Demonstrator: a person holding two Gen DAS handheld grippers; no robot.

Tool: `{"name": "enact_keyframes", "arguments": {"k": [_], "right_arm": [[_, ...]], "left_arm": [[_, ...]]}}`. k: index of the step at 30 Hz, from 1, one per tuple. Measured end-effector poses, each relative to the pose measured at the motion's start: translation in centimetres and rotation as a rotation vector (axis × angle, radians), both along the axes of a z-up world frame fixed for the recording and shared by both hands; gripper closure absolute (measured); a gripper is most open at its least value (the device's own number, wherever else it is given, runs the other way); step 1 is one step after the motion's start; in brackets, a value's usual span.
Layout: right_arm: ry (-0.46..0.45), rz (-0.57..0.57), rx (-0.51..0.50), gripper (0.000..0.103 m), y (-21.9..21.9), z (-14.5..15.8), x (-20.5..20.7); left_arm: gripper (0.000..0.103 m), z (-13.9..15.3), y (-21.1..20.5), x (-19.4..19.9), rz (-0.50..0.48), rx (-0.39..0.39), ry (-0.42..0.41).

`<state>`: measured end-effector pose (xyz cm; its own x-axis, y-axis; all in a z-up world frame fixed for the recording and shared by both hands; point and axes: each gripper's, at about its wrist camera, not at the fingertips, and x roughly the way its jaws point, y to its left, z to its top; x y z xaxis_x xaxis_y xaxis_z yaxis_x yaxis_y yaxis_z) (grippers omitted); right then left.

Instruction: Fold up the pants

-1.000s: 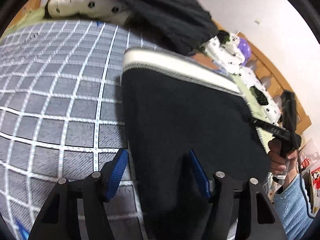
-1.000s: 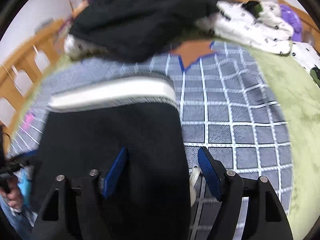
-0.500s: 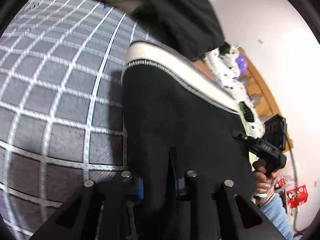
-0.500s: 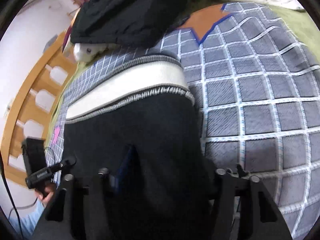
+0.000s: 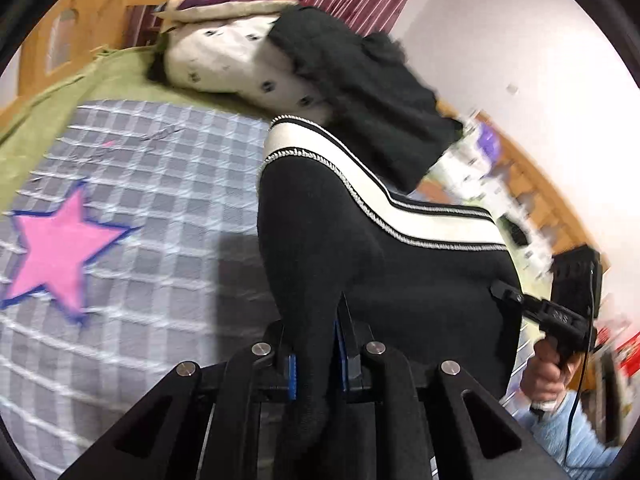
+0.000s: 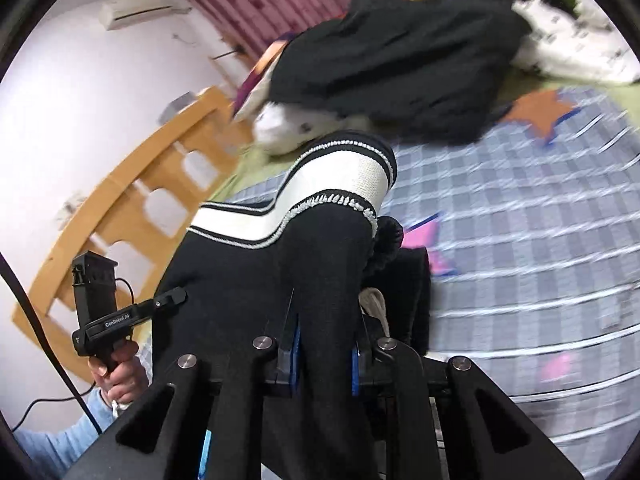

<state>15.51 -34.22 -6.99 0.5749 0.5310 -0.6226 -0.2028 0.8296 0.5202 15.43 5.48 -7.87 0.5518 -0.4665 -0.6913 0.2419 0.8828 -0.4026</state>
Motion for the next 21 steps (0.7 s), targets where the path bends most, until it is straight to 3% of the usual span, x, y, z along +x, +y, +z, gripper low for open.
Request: {"name": "enact_keyframes", "arguments": {"k": [1,4,5,6,7,11,13,14,17,18,19,20,21], "right_arm": [[0.009,0.002,-0.011,0.084,0.8,-0.9,0.2],[0.066,-0.079,-0.243,0.073,4.1,-5.8,1.5],[0.033,-0.094,-0.299,0.073,4.7,-6.1,1.2],[0.034,-0.078,-0.31,0.072,4.9,-5.6,1.2],[0.059,-0.064,-0.354,0.069,5.3,-5.0,1.1],[-0.001,-0.068,-0.471,0.058,5.5,-2.4,0.2],[-0.011,-0.085,-0.425,0.043,4.5,-1.5,1.3],[-0.004,-0.091,-0.387,0.042,3.9,-1.3,2.3],[0.047,-0.112,-0.347,0.043,2.5,-2.5,6.3],[0.099,-0.098,-0.323,0.048,2.4,-3.6,8.2],[0.131,-0.068,-0.26,0.066,2.3,-4.5,9.2],[0.156,-0.069,-0.218,0.077,2.1,-5.0,10.1],[0.132,-0.091,-0.207,0.083,2.0,-4.6,10.4]], "left_arm": [[0.082,-0.9,0.5,-0.1,-0.003,0.018,0.025],[0.082,-4.2,1.0,-0.8,0.064,0.16,0.032],[0.079,-4.8,1.1,-1.1,0.08,0.194,0.016],[0.067,-5.3,1.1,-1.4,0.093,0.212,0.003],[0.058,-5.4,1.1,-1.5,0.115,0.218,-0.003],[0.05,-4.3,1.0,-0.7,0.085,0.175,-0.03],[0.043,-3.7,1.1,0.5,0.088,0.124,-0.041],[0.043,-3.4,1.2,0.7,0.085,0.103,-0.04],[0.042,-2.9,0.6,3.1,0.084,0.078,-0.022],[0.042,-3.2,0.6,4.2,0.086,0.075,-0.007],[0.045,-3.7,0.8,5.5,0.11,0.086,0.019],[0.053,-4.2,0.9,6.3,0.126,0.092,0.039],[0.08,-4.4,1.1,6.8,0.123,0.076,0.042]]}}
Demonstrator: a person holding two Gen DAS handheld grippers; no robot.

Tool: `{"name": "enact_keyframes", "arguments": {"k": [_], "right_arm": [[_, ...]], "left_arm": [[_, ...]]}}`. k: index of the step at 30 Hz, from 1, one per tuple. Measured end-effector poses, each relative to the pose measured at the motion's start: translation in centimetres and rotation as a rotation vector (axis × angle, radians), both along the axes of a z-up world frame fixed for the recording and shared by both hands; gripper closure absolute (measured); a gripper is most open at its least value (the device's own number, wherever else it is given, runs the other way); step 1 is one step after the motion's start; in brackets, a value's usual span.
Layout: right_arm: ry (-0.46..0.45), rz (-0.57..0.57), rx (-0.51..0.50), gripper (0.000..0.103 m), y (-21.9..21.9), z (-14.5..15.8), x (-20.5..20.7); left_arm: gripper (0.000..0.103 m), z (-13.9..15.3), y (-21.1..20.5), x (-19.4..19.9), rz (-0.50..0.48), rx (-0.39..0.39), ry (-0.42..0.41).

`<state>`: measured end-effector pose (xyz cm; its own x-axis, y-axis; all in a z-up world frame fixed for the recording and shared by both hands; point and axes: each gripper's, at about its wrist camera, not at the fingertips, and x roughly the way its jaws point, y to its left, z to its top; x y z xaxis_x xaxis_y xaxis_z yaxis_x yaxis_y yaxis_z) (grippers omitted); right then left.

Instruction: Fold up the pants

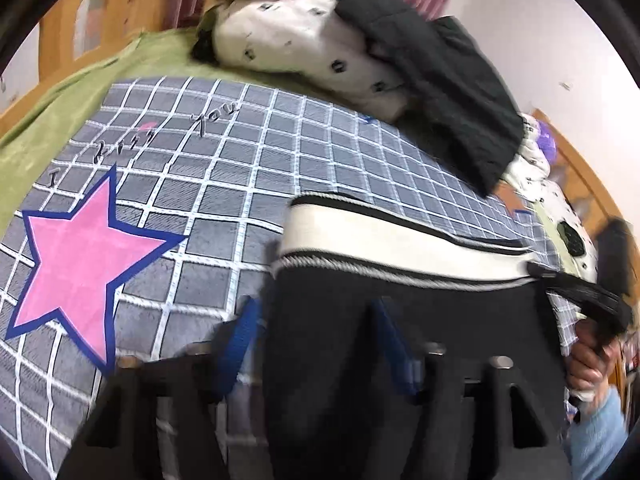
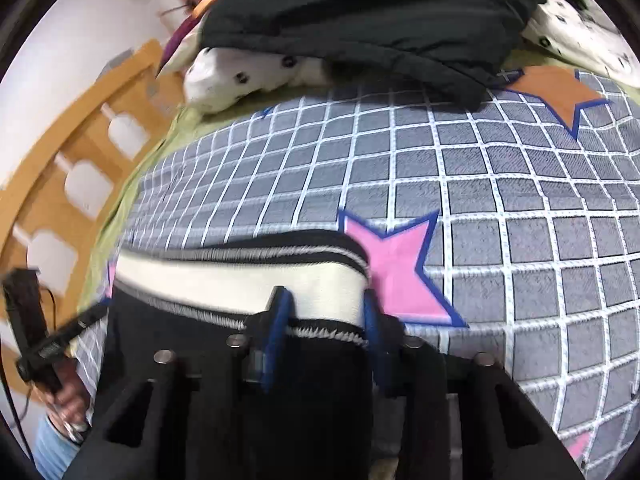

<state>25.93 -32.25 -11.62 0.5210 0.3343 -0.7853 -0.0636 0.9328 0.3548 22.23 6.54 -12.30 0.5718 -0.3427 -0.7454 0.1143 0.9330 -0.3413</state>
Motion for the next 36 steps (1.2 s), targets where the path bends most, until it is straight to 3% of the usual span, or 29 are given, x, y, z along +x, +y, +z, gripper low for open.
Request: {"name": "enact_keyframes", "arguments": {"k": [1,3,4,6,7,8,10,11,13,15,17,18,19,20,26,33,36], "right_arm": [[-0.077,0.017,0.035,0.086,-0.3,1.4,-0.6],[-0.212,0.055,0.1,0.087,-0.5,3.7,-2.6],[-0.23,0.058,0.075,0.087,-0.3,4.0,-3.0],[-0.187,0.058,-0.098,0.085,1.2,2.5,-2.6],[-0.141,0.061,-0.179,0.08,1.9,1.0,-1.9],[-0.087,0.057,-0.24,0.079,2.3,-0.7,-1.1],[-0.093,0.028,-0.21,0.073,1.9,-0.1,-1.0],[-0.107,0.023,-0.203,0.071,2.0,0.9,-0.9],[-0.212,0.018,-0.213,0.068,2.6,3.6,-1.5],[-0.279,0.051,-0.188,0.067,4.1,4.3,-1.7],[-0.233,0.116,-0.204,0.067,5.8,2.6,-1.3],[-0.183,0.134,-0.274,0.068,6.8,0.7,-0.8],[-0.161,0.139,-0.349,0.069,7.6,-1.0,-0.5],[-0.211,0.14,-0.372,0.068,7.9,-1.6,-0.9],[-0.187,0.125,-0.278,0.068,6.5,-1.2,-0.4],[-0.196,0.12,-0.303,0.065,6.7,-0.8,-1.9],[-0.22,0.117,-0.378,0.061,7.6,-0.5,-2.9]], "left_arm": [[0.085,0.2,0.2,0.1,-0.006,-0.017,-0.017],[0.086,0.9,0.0,-0.5,-0.012,-0.009,-0.084],[0.086,0.9,-0.4,-0.5,-0.014,0.015,-0.084],[0.086,1.1,-1.1,-0.4,-0.011,0.063,-0.095],[0.084,1.5,-1.7,-0.6,-0.006,0.113,-0.122],[0.08,1.9,-2.0,-0.9,0.001,0.159,-0.151],[0.054,3.2,-3.0,-1.5,-0.013,0.252,-0.224],[0.048,3.8,-3.4,-1.7,-0.04,0.255,-0.259],[0.046,4.4,-4.4,-1.1,-0.078,0.245,-0.289],[0.046,3.8,-5.6,0.4,-0.104,0.231,-0.251],[0.049,1.6,-6.6,1.9,-0.143,0.248,-0.152],[0.051,0.3,-7.1,2.3,-0.151,0.276,-0.123],[0.05,-0.6,-7.4,2.2,-0.153,0.31,-0.13],[0.05,-0.8,-7.5,1.8,-0.153,0.323,-0.154],[0.05,-0.5,-7.3,1.8,-0.158,0.304,-0.146],[0.05,-0.3,-7.1,-0.7,-0.158,0.298,-0.114],[0.05,-0.3,-6.6,-2.3,-0.14,0.293,-0.106]]}}
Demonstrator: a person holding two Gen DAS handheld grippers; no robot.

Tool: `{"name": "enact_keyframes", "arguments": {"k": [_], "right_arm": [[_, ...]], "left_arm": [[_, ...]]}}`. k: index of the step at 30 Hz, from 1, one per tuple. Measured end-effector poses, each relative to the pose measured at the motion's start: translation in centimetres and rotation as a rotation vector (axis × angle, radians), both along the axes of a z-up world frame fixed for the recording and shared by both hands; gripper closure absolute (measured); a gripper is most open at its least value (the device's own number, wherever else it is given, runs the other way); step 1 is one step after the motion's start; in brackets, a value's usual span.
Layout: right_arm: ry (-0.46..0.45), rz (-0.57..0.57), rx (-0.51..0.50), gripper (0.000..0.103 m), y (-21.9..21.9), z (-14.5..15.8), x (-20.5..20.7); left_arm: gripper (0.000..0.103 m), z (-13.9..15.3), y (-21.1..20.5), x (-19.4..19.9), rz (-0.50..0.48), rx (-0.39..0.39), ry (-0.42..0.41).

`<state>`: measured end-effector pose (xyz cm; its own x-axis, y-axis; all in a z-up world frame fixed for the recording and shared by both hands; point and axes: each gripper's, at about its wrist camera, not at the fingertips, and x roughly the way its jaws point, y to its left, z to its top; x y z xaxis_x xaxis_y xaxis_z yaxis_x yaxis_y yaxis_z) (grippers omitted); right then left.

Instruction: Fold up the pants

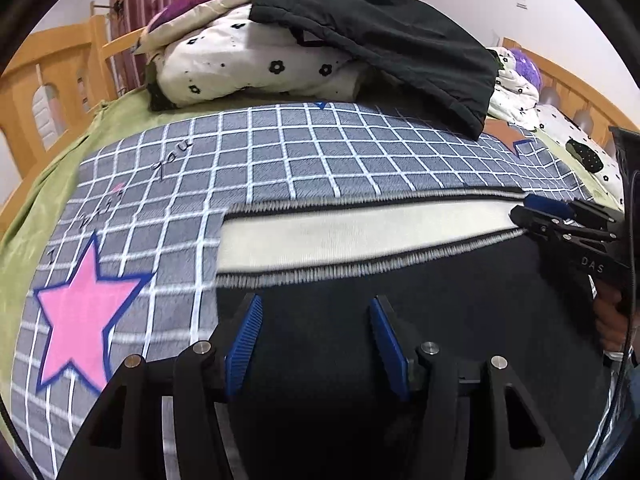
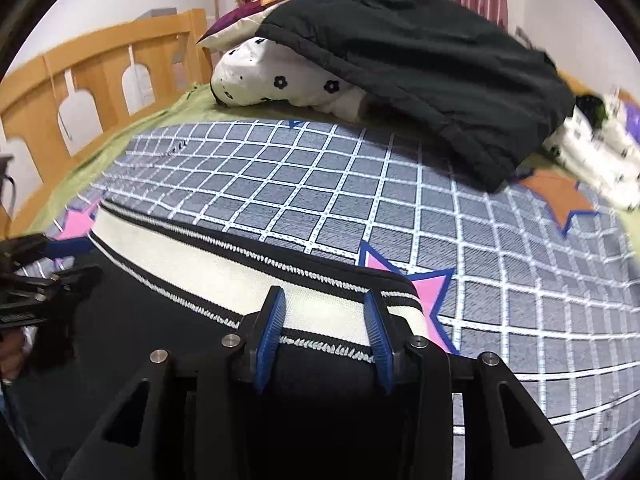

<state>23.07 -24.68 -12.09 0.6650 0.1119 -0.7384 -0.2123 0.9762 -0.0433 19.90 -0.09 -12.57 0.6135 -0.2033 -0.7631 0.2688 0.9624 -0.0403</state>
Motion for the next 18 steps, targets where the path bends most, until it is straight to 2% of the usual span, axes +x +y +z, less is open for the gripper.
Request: {"name": "enact_keyframes", "arguments": {"k": [2,5,6,10,12,14,16,18], "right_arm": [[-0.012,-0.005,-0.048,0.057,0.5,0.4,-0.7],[0.024,-0.005,-0.01,0.049,0.2,0.9,-2.3],[0.032,-0.005,0.002,0.048,0.0,1.0,-3.6],[0.015,0.019,-0.055,0.048,0.4,0.7,-7.9],[0.018,-0.001,-0.024,0.048,0.0,0.6,-10.4],[0.02,-0.032,0.017,0.048,-0.4,0.5,-12.3],[0.031,-0.04,0.019,0.047,-0.5,0.4,-13.6],[0.037,-0.042,0.017,0.047,-0.4,0.3,-14.6]], "left_arm": [[0.05,-0.3,0.1,-1.3,-0.017,-0.015,0.043],[0.05,-0.5,0.3,-4.0,-0.034,-0.023,0.053],[0.05,-0.6,0.4,-4.6,-0.037,-0.027,0.055],[0.049,-0.9,0.9,-7.9,-0.02,-0.075,0.074],[0.049,-1.0,1.2,-9.7,-0.008,-0.106,0.081],[0.049,-0.9,1.1,-10.8,-0.015,-0.1,0.071],[0.049,-0.9,1.2,-12.0,-0.026,-0.082,0.057],[0.048,-1.0,1.6,-12.7,-0.029,-0.096,0.061]]}}
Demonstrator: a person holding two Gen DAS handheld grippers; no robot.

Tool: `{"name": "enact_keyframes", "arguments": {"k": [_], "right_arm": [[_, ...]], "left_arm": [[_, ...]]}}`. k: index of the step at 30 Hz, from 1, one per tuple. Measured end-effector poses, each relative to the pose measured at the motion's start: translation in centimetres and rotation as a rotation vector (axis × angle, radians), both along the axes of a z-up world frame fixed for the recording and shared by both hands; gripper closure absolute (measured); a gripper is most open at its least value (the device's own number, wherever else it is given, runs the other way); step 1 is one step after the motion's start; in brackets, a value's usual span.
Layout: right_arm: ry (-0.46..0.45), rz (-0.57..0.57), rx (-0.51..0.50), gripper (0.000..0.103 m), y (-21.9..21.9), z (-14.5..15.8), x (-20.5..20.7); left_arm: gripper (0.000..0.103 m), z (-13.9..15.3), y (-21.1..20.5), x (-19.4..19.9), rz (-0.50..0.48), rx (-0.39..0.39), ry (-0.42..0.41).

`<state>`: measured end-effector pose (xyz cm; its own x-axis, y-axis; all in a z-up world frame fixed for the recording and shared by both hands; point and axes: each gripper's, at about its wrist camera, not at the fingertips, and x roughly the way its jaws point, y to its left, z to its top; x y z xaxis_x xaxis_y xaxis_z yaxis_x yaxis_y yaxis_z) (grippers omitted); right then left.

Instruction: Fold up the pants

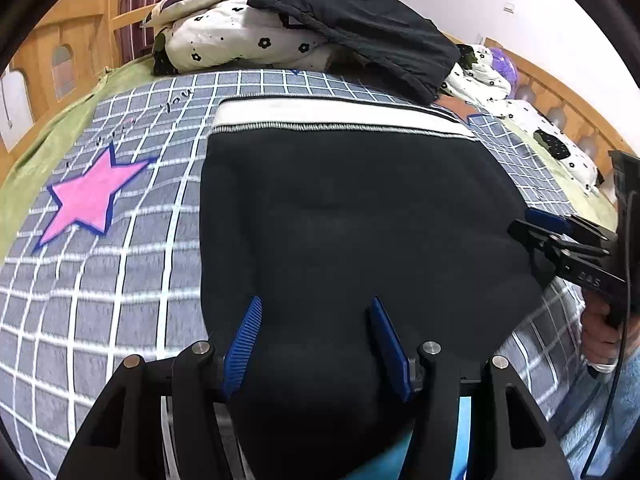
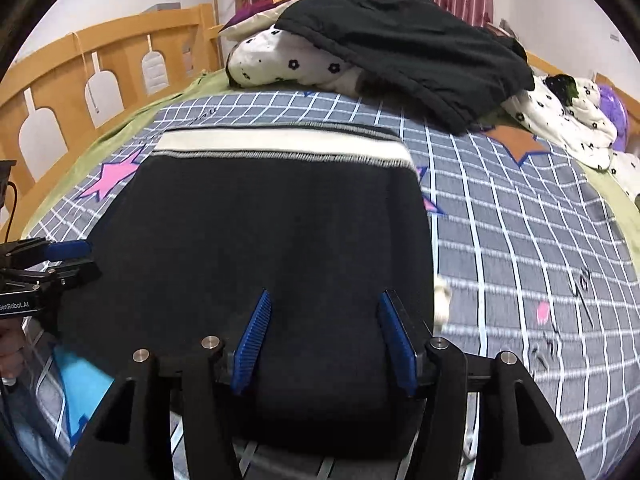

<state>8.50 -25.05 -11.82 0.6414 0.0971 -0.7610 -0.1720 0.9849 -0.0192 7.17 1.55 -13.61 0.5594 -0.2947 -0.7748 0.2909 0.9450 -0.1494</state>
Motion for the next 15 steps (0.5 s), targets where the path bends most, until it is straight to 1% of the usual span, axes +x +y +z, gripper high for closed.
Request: {"name": "enact_keyframes", "arguments": {"k": [4,12,15], "right_arm": [[-0.02,-0.016,-0.016,0.044,0.2,-0.3,-0.5],[-0.065,-0.041,-0.003,0.044,0.1,-0.5,-1.6],[-0.06,-0.055,0.017,0.044,0.0,-0.7,-1.5]], "left_arm": [[0.047,-0.3,0.8,-0.8,0.043,-0.025,0.003],[0.045,-0.3,0.6,-1.8,0.102,0.001,-0.01],[0.043,-0.3,0.8,-2.0,0.114,-0.001,-0.007]]}}
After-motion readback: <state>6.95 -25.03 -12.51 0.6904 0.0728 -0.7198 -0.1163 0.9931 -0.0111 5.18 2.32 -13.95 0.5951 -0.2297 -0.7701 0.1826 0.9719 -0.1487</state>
